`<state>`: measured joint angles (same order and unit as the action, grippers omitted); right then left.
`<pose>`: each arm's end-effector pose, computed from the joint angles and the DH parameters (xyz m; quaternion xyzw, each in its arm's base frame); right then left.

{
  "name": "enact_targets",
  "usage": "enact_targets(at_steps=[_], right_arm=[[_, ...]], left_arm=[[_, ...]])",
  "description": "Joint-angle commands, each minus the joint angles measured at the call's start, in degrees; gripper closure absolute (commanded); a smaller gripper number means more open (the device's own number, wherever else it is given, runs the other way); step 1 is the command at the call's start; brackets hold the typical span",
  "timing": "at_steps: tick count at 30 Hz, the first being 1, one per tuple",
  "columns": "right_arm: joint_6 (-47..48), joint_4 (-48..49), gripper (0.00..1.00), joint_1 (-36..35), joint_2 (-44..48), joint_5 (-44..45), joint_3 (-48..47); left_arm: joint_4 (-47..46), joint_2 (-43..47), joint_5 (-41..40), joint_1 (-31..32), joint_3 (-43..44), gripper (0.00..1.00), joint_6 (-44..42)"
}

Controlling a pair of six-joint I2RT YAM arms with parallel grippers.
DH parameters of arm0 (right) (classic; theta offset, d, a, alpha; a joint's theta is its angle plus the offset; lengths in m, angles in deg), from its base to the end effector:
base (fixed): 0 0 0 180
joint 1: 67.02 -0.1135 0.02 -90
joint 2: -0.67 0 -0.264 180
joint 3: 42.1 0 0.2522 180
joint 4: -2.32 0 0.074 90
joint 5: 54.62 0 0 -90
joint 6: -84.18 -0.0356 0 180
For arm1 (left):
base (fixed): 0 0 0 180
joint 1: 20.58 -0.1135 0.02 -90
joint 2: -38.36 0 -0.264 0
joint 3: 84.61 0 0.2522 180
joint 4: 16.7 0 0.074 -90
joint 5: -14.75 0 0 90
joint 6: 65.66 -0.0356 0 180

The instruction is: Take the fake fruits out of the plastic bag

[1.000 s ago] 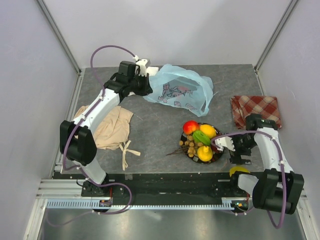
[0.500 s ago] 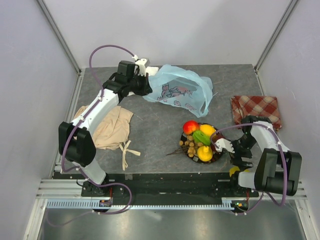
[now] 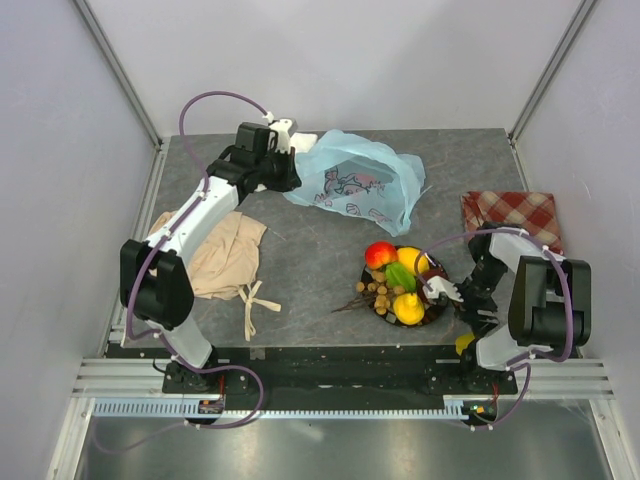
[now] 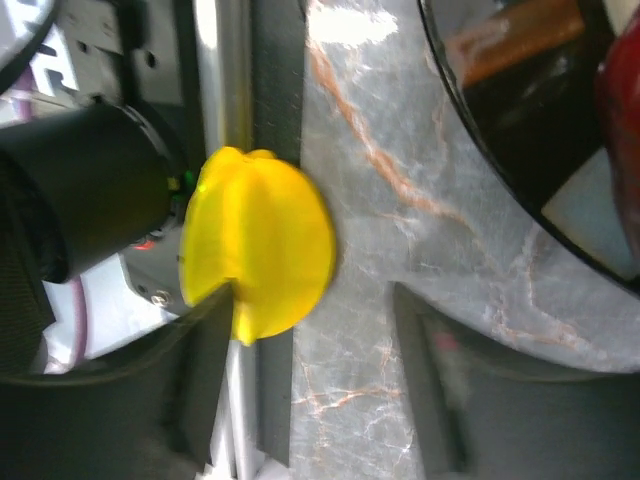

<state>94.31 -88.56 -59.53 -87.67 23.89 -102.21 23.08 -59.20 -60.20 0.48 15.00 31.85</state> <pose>0.1810 -0.0166 0.1630 0.6791 -0.6833 -0.2590 0.0694 0.3630 -0.1497 0.3179 0.1623 0.8770 -0.2217 0.3942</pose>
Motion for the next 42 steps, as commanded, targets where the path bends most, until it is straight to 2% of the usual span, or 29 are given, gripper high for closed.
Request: enact_targets(at_steps=[1,3,5,7,10,11,14,20,27,28,30,31,32,34,37,40,42], right_arm=[[-1.26,-6.99,0.41,-0.72,0.44,-3.81,-1.64],[-2.92,-6.99,0.49,-0.63,1.23,-3.72,-1.38],[-3.89,-6.99,0.5,0.07,3.16,-3.19,-0.76],[-3.73,-6.99,0.58,0.86,5.0,-2.84,-0.15],[-4.51,-6.99,0.78,1.65,5.63,-3.1,0.03],[-4.86,-6.9,0.88,2.0,5.63,-3.19,0.03],[-4.78,-6.9,1.0,2.71,6.94,-3.02,0.29],[-6.79,-6.81,1.0,4.72,7.92,-3.37,-3.04],[-5.48,-6.64,1.0,10.7,4.23,-0.55,-15.86],[-5.91,-6.72,0.95,10.88,4.05,-1.69,-17.18],[-9.24,-6.81,0.66,10.01,3.96,-2.93,-18.87],[-10.39,-6.73,0.44,7.65,4.22,-1.8,-18.26],[-11.36,-6.81,0.38,6.5,5.35,-1.0,-15.38],[-13.12,-6.81,0.29,4.22,7.03,0.06,-11.94],[-18.82,-6.9,0.22,2.89,9.41,-3.09,-7.98],[-26.63,-6.99,0.2,0.0,9.67,-7.58,-6.04],[-28.24,-6.99,0.2,-1.68,11.42,-8.9,-3.67]], left_arm=[[-0.27,-0.79,-1.51,-0.23,0.11,0.98,-2.06],[-0.27,-0.7,-1.95,-0.32,0.29,0.98,-2.58],[-0.36,-0.62,-2.65,-0.23,0.55,0.98,-3.37],[-0.27,-0.35,-3.36,-0.32,0.64,0.98,-3.9],[-0.36,0.0,-3.45,-0.4,0.03,0.98,-3.82],[-0.27,0.17,-3.27,-0.4,-0.06,0.99,-3.64],[-0.44,0.26,-2.48,-0.4,-0.33,0.99,-3.29],[-1.14,0.79,-2.39,-0.4,-0.68,0.98,-3.29],[-2.2,1.41,-1.6,-0.4,-1.12,0.99,-2.85],[-2.46,1.49,-1.6,-0.49,-1.03,0.98,-2.85],[-2.81,1.58,-1.25,-0.4,-0.94,0.98,-2.85],[-2.9,1.58,-1.08,-0.4,-1.03,0.98,-3.02],[-2.91,1.49,-0.99,-0.4,-1.12,0.98,-3.11],[-2.82,1.58,-0.9,-0.41,-1.2,0.98,-3.46],[-3.17,1.76,-1.07,-0.49,-2.17,0.99,-4.08],[-2.99,1.76,-1.51,-0.76,-3.14,0.98,-4.52],[-2.99,1.76,-1.77,-0.93,-3.58,0.98,-4.96]])
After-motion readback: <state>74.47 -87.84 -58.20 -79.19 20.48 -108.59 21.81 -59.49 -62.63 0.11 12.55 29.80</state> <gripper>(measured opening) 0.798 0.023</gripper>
